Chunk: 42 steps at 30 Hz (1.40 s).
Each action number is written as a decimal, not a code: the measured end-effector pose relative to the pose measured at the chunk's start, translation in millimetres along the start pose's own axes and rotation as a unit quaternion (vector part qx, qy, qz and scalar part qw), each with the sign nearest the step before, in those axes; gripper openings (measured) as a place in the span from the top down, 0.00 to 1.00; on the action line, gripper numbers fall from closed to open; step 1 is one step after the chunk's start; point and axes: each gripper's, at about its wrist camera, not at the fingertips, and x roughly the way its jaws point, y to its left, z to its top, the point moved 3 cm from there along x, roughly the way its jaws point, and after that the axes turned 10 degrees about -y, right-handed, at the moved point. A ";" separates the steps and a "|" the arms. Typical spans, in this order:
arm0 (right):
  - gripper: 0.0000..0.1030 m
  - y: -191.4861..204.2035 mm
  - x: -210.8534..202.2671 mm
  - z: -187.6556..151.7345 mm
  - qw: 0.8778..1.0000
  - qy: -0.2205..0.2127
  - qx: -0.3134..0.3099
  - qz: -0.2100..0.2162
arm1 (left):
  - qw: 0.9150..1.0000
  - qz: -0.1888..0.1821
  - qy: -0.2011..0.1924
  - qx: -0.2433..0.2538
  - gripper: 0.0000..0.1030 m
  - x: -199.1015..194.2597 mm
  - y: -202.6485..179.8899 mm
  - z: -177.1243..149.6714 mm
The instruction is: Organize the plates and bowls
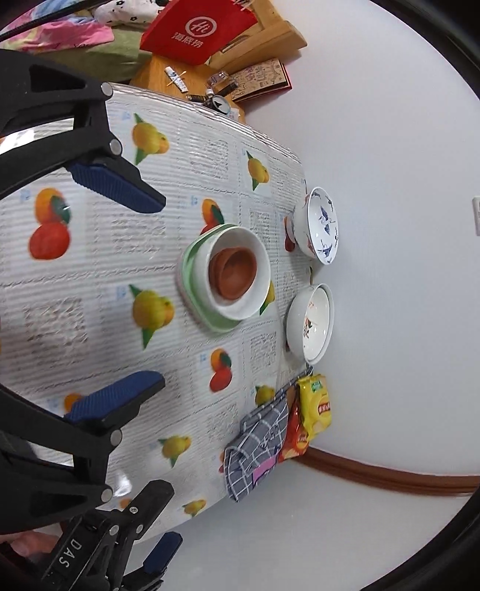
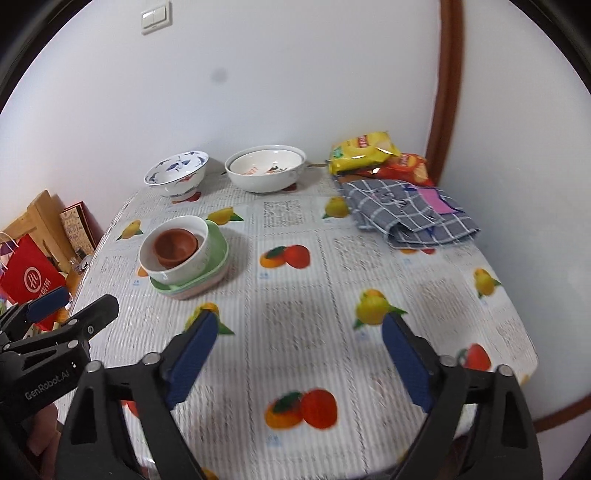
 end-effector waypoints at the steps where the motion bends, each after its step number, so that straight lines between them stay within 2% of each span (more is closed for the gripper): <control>1: 0.08 -1.8 -4.8 -2.3 1.000 -0.002 0.001 -0.002 | 1.000 0.001 -0.001 0.000 0.14 -4.7 -2.0 -3.0; 6: 0.08 -8.1 -32.6 -15.9 1.000 -0.012 0.000 -0.003 | 1.000 -0.001 -0.004 0.003 0.14 -25.5 -9.9 -13.8; 15: 0.08 -9.2 -58.4 -17.2 1.000 -0.027 0.009 0.005 | 0.999 -0.003 -0.032 0.015 0.12 -53.4 -21.7 -5.3; 24: 0.08 -19.6 -75.9 -14.3 0.999 -0.042 0.009 -0.014 | 0.999 -0.005 -0.036 0.008 0.11 -61.8 -20.3 -2.5; 31: 0.08 -22.1 -77.6 -14.6 0.999 -0.041 0.013 -0.014 | 0.999 -0.005 -0.032 0.013 0.11 -62.3 -22.6 -4.2; 42: 0.08 -18.4 -79.0 -15.8 0.999 -0.043 0.010 -0.008 | 0.999 -0.008 -0.032 -0.006 0.11 -63.2 -13.8 -6.6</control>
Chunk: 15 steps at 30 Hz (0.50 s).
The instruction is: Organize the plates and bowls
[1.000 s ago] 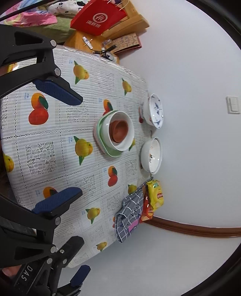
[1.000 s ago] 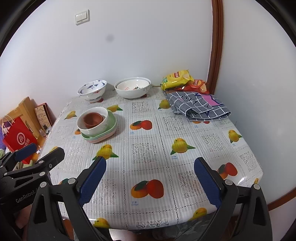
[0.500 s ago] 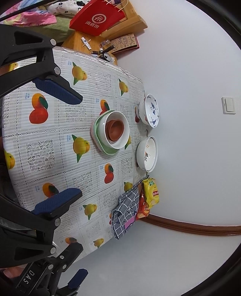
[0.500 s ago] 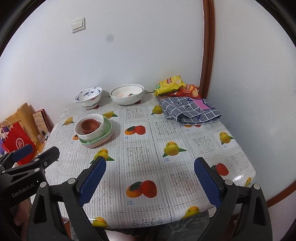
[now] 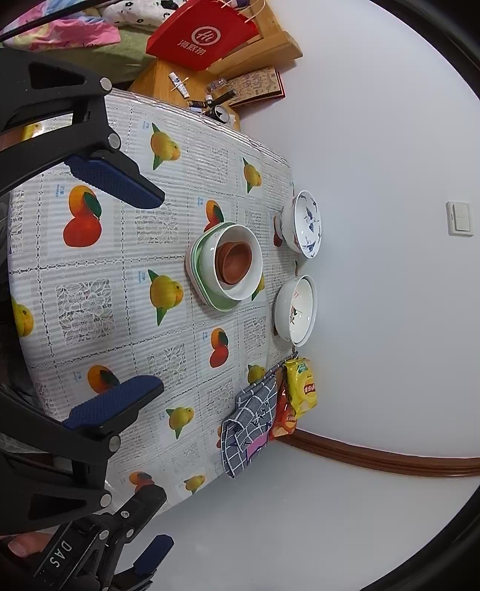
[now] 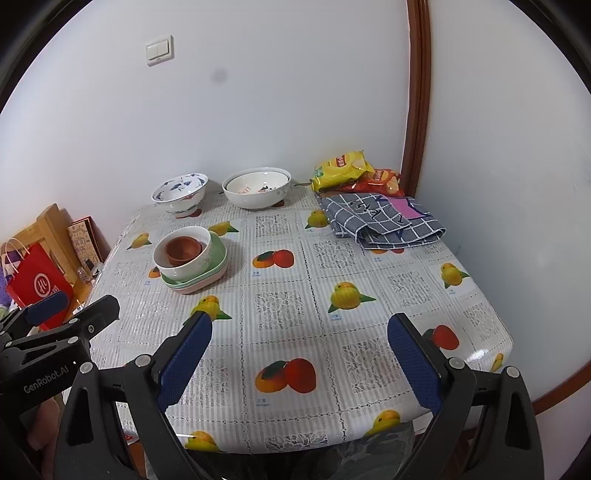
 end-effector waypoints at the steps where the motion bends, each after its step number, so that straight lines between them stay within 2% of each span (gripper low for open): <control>1: 0.08 0.6 0.3 -0.8 1.000 0.000 0.001 0.000 | 1.000 -0.001 0.001 -0.001 0.11 0.4 0.5 -0.3; 15: 0.08 1.7 2.4 -6.9 1.000 0.005 0.010 0.002 | 1.000 -0.007 0.013 -0.010 0.11 2.4 3.8 -8.6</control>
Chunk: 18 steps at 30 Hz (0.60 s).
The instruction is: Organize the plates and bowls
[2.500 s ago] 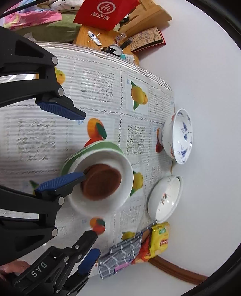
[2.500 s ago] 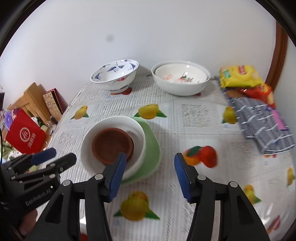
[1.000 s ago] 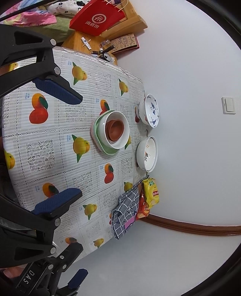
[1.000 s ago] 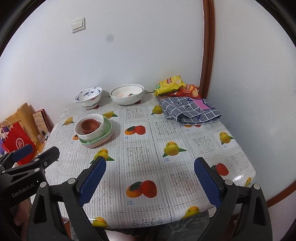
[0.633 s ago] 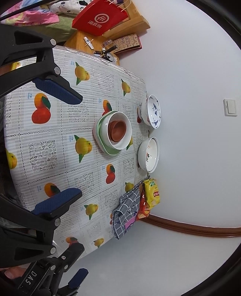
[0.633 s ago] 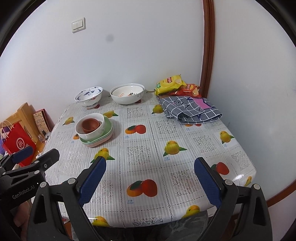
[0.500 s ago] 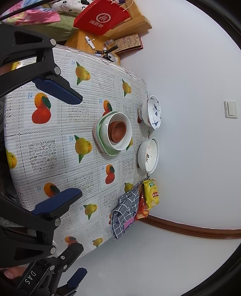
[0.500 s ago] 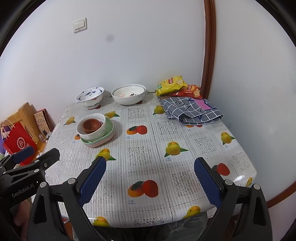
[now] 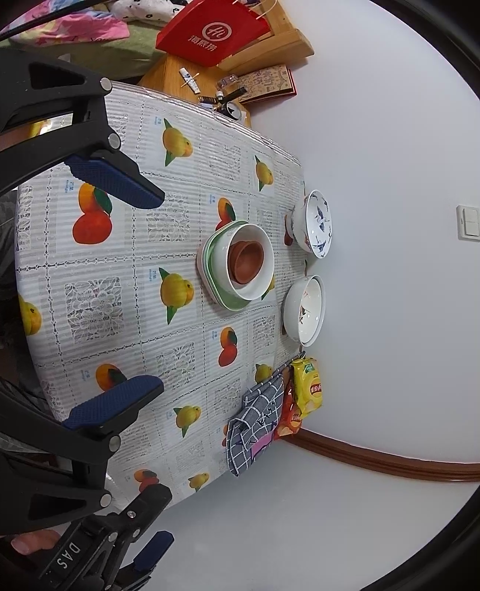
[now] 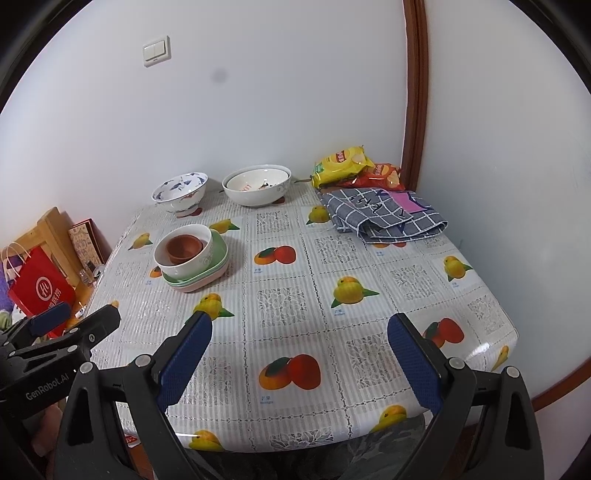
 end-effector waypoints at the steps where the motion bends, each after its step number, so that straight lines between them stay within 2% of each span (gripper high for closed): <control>1: 0.08 0.0 0.0 -0.6 1.000 0.000 0.000 0.000 | 1.000 0.000 0.000 0.000 0.11 0.1 0.1 -0.2; 18: 0.08 3.2 5.5 -6.0 1.000 0.010 -0.006 -0.002 | 1.000 -0.012 0.017 -0.001 0.11 7.5 -5.5 -5.4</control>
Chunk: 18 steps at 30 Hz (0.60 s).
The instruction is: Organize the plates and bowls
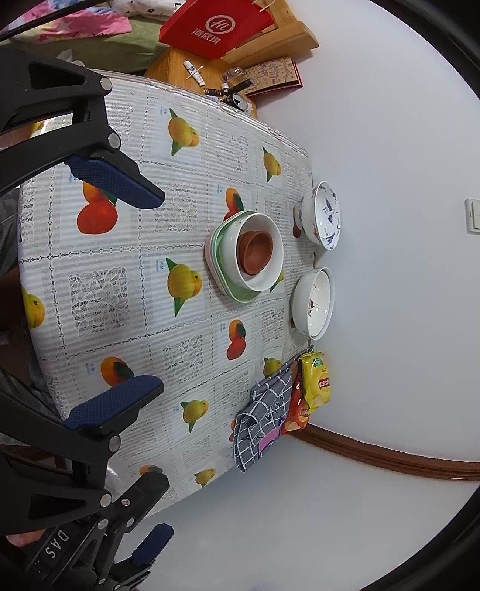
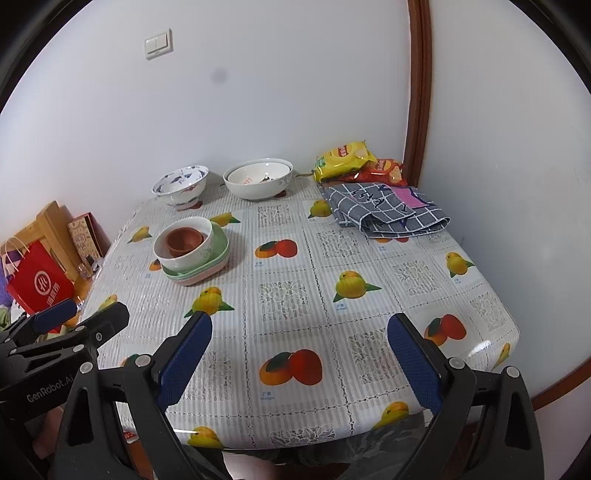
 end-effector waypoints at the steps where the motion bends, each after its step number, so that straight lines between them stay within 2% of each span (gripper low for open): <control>1: 0.08 0.4 0.5 0.1 1.000 0.000 0.000 0.000 | 1.000 -0.001 0.000 0.001 0.11 0.2 -1.0 0.1; 18: 0.08 -8.3 -3.7 0.6 1.000 -0.007 0.009 0.000 | 1.000 -0.005 -0.006 0.009 0.11 1.8 -9.2 5.5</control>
